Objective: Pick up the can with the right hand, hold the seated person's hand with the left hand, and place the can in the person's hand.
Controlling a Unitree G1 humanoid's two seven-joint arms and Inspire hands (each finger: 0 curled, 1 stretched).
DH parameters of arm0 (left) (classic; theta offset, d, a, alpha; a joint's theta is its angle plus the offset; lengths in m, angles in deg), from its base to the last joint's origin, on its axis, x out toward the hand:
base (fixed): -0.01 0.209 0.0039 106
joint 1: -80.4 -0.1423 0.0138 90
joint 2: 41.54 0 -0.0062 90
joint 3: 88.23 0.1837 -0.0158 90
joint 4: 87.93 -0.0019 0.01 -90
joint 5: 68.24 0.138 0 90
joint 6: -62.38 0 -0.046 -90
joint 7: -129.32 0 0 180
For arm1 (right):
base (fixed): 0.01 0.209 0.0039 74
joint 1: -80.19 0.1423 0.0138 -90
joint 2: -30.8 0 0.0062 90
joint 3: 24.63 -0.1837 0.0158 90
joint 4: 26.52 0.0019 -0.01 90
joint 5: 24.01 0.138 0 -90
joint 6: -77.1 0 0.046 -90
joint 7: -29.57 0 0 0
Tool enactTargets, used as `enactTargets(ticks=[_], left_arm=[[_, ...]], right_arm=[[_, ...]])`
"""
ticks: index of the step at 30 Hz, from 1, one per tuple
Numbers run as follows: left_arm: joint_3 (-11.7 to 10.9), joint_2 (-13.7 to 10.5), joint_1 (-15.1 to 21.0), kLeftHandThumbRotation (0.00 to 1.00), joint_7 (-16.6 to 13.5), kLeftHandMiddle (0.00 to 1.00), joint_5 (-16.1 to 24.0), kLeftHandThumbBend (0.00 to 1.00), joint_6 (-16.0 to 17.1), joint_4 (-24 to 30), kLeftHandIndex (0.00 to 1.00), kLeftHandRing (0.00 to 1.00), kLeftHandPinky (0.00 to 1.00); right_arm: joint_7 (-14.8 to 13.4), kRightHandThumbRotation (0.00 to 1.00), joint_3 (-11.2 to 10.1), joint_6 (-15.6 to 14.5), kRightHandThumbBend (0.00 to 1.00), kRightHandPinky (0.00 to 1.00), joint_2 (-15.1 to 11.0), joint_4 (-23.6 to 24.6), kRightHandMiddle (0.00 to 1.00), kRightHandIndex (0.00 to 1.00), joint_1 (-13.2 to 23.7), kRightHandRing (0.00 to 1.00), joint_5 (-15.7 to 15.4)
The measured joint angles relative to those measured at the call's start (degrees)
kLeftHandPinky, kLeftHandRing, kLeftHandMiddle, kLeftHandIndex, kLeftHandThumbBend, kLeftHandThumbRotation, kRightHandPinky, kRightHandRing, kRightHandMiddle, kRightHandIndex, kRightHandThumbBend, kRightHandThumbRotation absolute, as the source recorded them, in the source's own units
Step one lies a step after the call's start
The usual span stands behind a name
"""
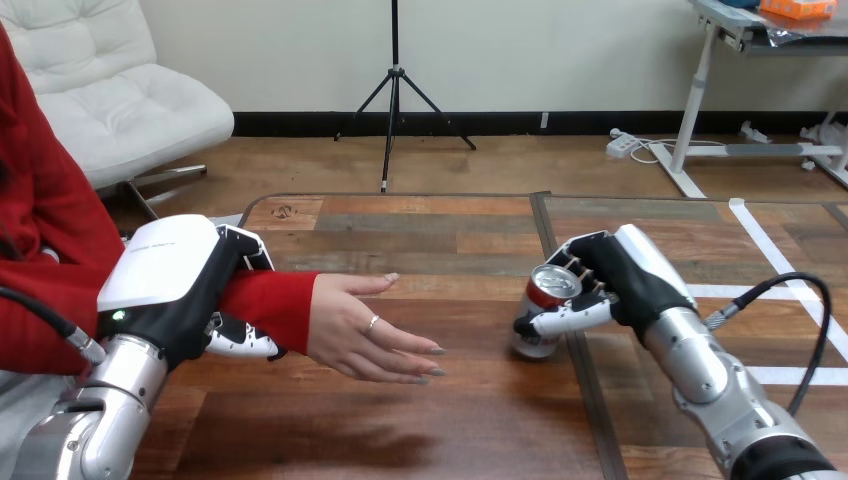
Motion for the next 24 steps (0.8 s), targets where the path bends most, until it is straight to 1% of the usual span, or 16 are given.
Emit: enactTargets(ticks=[10,24], left_arm=[[0.0,0.06,-0.26,0.0,0.0,0.39,-0.08,0.83,0.0,0.75,0.39,0.34,0.29],[0.0,0.18,-0.95,0.0,0.0,0.39,-0.08,0.84,0.0,1.39,0.4,0.35,0.29]], right_arm=[[0.01,0.0,0.71,-0.54,0.83,0.37,1.22,0.0,0.44,0.44,0.13,0.41,-0.52],[0.38,0.0,1.02,-0.8,0.81,0.37,3.53,0.0,0.44,0.44,0.69,0.4,-0.52]])
